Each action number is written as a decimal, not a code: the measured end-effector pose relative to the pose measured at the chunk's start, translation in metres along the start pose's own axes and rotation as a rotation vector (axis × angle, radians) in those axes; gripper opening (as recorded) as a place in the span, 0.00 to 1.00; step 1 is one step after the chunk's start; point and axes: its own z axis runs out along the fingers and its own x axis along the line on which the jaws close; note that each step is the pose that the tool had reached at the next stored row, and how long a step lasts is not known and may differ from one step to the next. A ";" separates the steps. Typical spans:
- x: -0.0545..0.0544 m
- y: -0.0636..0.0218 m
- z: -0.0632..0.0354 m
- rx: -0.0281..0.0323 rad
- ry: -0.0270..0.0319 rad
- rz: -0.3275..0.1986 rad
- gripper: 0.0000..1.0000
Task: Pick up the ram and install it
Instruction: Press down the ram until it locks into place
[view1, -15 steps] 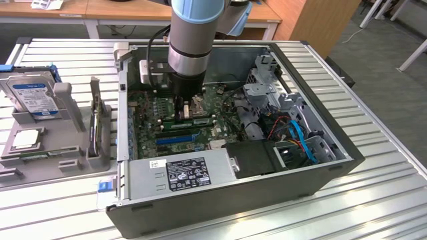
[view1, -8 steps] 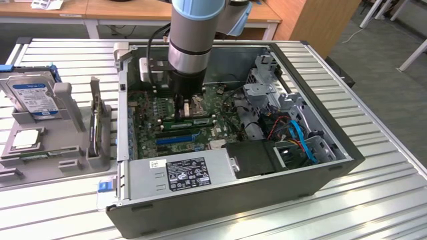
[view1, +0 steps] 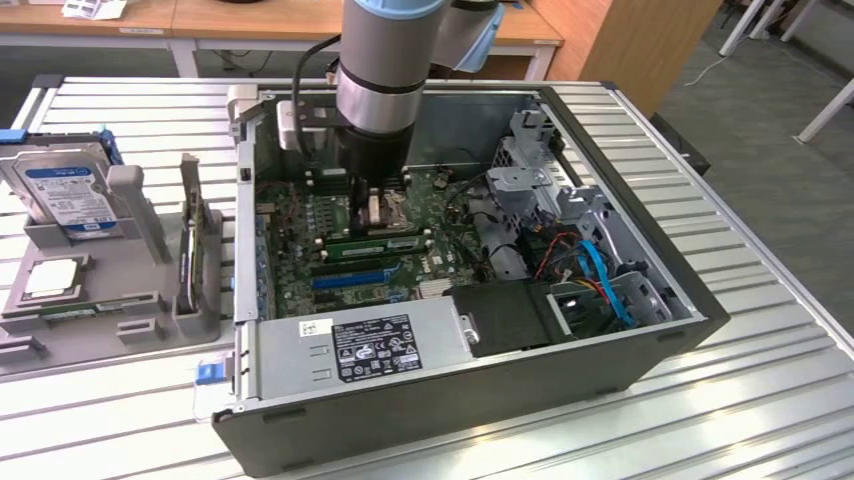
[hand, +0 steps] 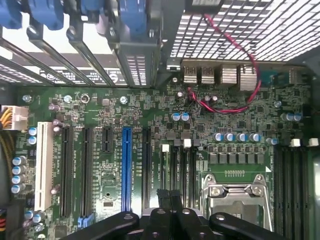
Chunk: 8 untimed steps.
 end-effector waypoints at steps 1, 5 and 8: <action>0.000 0.0001 -0.0017 -0.0001 0.0000 0.000 0.10; 0.000 0.0005 -0.0079 0.0000 0.0000 0.000 0.10; -0.001 0.0007 -0.0124 0.0000 0.0000 0.000 0.10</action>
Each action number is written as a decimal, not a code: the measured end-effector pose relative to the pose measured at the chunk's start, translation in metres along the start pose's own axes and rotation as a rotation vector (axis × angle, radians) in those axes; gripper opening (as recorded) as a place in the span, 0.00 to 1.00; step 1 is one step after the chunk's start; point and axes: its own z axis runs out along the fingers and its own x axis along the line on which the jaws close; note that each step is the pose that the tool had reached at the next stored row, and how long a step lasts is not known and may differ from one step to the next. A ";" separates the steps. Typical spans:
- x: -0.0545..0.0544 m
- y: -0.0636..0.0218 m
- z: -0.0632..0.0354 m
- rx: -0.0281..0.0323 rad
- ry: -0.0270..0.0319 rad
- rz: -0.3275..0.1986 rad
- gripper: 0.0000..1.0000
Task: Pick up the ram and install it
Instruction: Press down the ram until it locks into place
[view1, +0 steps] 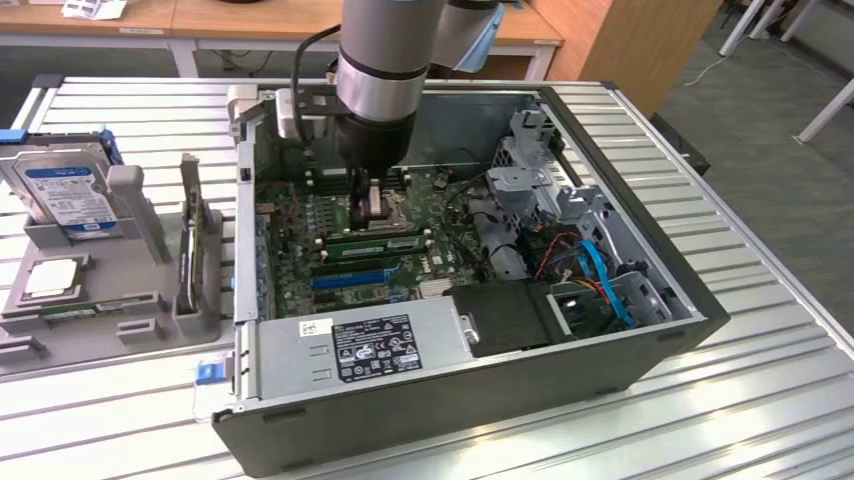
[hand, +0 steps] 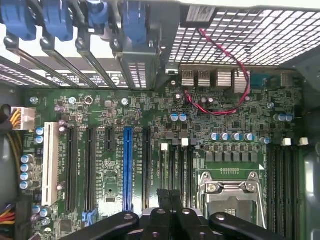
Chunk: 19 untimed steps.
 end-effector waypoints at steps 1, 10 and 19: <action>0.000 0.0001 -0.0014 0.0000 0.0000 0.000 0.10; -0.001 0.0006 -0.0114 0.0000 0.0000 0.000 0.10; -0.001 0.0010 -0.0182 0.0000 -0.0001 0.000 0.10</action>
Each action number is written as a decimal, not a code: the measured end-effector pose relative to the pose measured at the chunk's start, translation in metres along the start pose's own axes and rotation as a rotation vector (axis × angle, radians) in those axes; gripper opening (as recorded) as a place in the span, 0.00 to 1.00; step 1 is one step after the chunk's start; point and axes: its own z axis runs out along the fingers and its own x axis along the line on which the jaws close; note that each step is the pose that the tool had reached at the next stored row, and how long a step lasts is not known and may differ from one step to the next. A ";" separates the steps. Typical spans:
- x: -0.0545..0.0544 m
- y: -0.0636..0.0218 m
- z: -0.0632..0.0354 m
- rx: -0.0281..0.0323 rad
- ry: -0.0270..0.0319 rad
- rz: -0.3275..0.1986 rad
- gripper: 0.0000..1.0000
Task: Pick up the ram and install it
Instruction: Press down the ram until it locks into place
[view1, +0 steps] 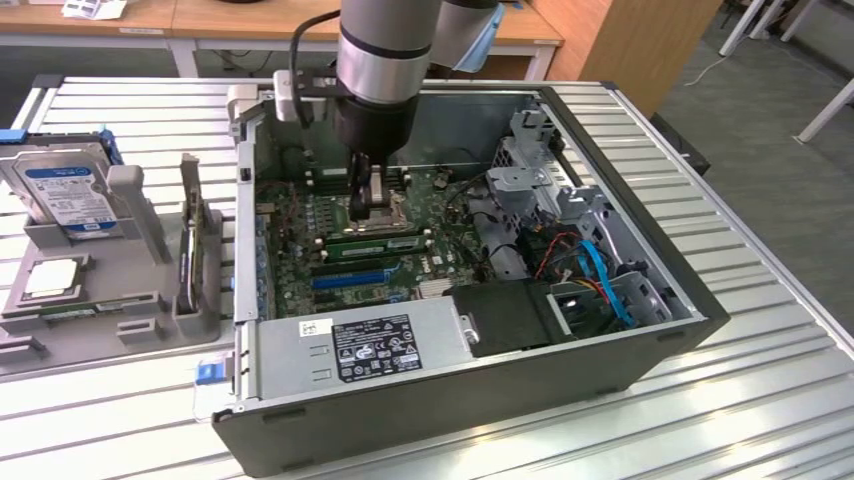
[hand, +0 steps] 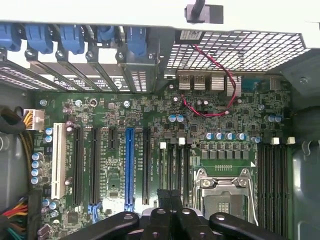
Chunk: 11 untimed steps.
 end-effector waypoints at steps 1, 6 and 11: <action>0.000 0.0000 -0.0006 0.0000 0.0001 0.000 0.10; 0.000 0.0003 -0.0046 0.0000 0.0001 0.000 0.10; -0.001 0.0008 -0.0132 -0.0001 0.0001 0.000 0.10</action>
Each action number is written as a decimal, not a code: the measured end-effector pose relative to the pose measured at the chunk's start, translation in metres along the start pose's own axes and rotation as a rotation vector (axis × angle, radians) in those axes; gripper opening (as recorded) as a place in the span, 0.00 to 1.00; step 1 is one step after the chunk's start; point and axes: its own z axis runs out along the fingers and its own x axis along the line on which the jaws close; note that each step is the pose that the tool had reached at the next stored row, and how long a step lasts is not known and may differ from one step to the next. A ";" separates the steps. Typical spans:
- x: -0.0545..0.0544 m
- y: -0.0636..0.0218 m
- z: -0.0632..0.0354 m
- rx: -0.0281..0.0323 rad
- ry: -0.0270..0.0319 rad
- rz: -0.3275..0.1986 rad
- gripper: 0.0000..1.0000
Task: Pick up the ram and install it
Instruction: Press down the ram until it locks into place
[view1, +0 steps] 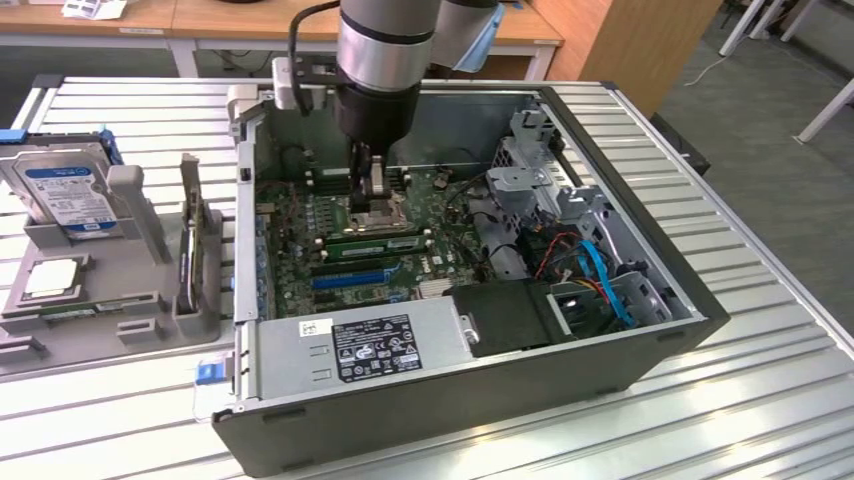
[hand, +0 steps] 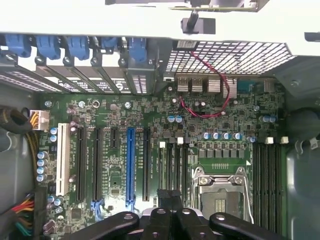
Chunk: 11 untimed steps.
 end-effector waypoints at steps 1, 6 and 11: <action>0.000 0.0001 -0.0016 0.0000 0.0000 0.000 0.10; 0.000 0.0005 -0.0093 0.0001 0.0000 0.000 0.10; -0.001 0.0010 -0.0180 0.0000 0.0000 0.000 0.10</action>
